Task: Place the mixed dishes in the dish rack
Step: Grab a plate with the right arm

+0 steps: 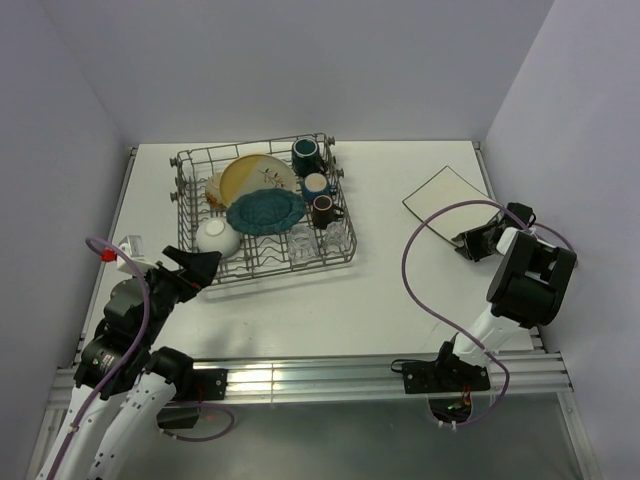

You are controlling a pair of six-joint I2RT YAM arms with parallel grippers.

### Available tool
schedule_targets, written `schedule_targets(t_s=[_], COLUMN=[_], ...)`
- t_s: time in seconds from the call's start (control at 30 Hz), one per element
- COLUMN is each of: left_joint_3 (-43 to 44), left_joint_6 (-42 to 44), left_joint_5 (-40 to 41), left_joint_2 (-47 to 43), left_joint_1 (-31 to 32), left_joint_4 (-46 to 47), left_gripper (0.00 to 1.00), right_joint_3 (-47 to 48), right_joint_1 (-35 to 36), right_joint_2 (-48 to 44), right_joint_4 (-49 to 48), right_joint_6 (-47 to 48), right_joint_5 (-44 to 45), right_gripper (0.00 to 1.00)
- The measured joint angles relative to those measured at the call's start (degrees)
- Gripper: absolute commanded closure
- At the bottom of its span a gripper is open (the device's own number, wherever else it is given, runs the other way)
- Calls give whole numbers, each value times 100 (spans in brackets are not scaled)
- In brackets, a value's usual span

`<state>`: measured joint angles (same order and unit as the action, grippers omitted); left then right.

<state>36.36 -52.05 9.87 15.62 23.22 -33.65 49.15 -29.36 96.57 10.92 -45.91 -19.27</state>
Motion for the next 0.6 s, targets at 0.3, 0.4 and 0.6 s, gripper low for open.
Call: schedule_targets(t_s=[0.3,0.4,0.6], left_joint_3=[2,2,2], left_joint_6=[4,4,7], left_joint_5=[-9,-20,-20], left_joint_2=[42,94,136], left_joint_1=[0,0,0], left_joint_4=[15,28,42], left_gripper=[3,3,3], right_joint_3=[-63,-63,-63], right_joint_1=[72,273,1137], right_joint_2=[44,44,48], right_joint_4=[-131,-149,-212], right_joint_6=[-103,-190,-361], right_joint_5=[-227,-245,-302], right_gripper=[85,84,82])
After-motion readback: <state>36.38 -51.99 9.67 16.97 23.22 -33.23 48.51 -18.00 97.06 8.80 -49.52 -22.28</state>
